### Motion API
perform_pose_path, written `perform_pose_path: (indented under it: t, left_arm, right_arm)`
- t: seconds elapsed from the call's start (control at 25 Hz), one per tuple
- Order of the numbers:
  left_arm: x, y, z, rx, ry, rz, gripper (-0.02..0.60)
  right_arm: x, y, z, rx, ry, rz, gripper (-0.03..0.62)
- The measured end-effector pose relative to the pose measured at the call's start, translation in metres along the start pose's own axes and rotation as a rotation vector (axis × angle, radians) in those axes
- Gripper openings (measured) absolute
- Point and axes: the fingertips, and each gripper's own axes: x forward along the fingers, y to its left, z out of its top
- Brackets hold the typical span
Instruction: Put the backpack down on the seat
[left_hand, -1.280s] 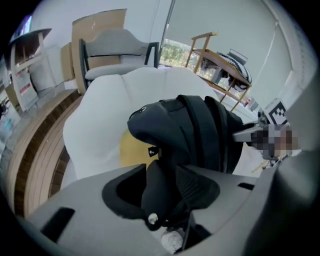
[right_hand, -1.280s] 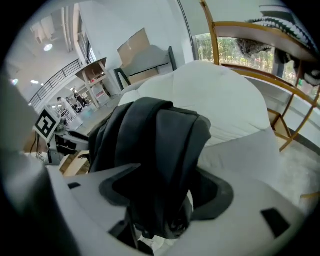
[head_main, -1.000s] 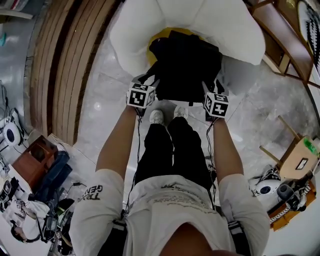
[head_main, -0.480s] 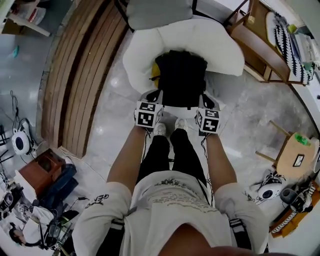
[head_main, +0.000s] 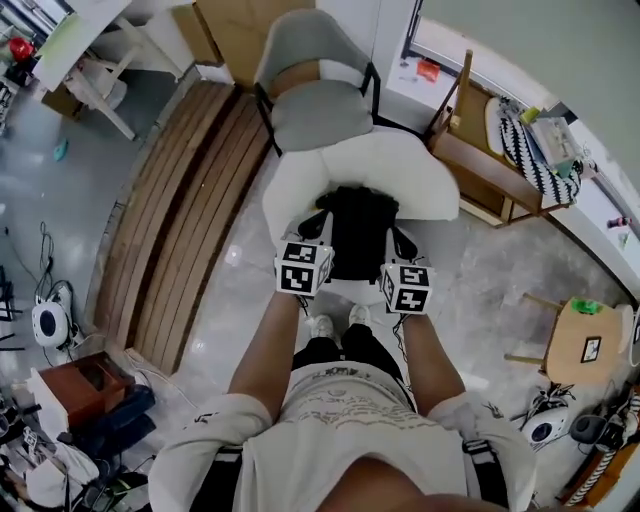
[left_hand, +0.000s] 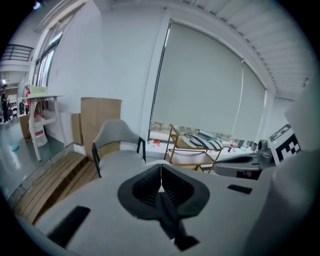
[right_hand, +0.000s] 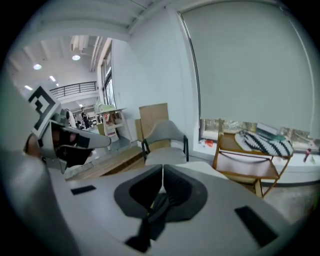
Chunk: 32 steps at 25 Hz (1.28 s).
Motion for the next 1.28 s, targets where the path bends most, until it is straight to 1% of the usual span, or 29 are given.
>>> perform_pose_path:
  t: [0.08, 0.16, 0.4, 0.52, 0.68, 0.76, 0.88, 1.04, 1.2, 1.28]
  left_arm:
    - [-0.010, -0.003, 0.035, 0.029, -0.059, 0.011, 0.023]
    - [-0.018, -0.007, 0.067, 0.061, -0.105, 0.021, 0.023]
    - [-0.041, -0.022, 0.156, 0.128, -0.235, 0.020, 0.023]
    - [-0.060, -0.026, 0.183, 0.127, -0.265, 0.032, 0.023]
    - [-0.085, -0.031, 0.209, 0.159, -0.315, 0.054, 0.022]
    - [-0.093, -0.031, 0.213, 0.166, -0.323, 0.059, 0.023]
    - [-0.099, -0.031, 0.212, 0.169, -0.325, 0.072, 0.023]
    - [-0.106, -0.041, 0.214, 0.176, -0.345, 0.066, 0.023]
    - [-0.114, -0.054, 0.217, 0.211, -0.365, 0.063, 0.023]
    - [-0.116, -0.058, 0.216, 0.216, -0.368, 0.059, 0.023]
  right_arm:
    - [-0.008, 0.005, 0.041, -0.051, -0.073, 0.008, 0.028]
    - [-0.019, 0.007, 0.081, -0.071, -0.152, 0.010, 0.028]
    - [-0.054, 0.002, 0.188, -0.053, -0.368, -0.008, 0.026]
    - [-0.081, 0.002, 0.222, -0.029, -0.451, -0.001, 0.026]
    - [-0.106, -0.008, 0.246, -0.025, -0.503, -0.018, 0.026]
    - [-0.114, -0.013, 0.250, -0.024, -0.516, -0.023, 0.026]
    - [-0.123, -0.019, 0.248, -0.023, -0.531, -0.038, 0.026]
    - [-0.136, -0.027, 0.245, -0.032, -0.538, -0.066, 0.026]
    - [-0.141, -0.030, 0.240, -0.012, -0.527, -0.057, 0.026]
    - [-0.142, -0.029, 0.237, -0.011, -0.521, -0.056, 0.026]
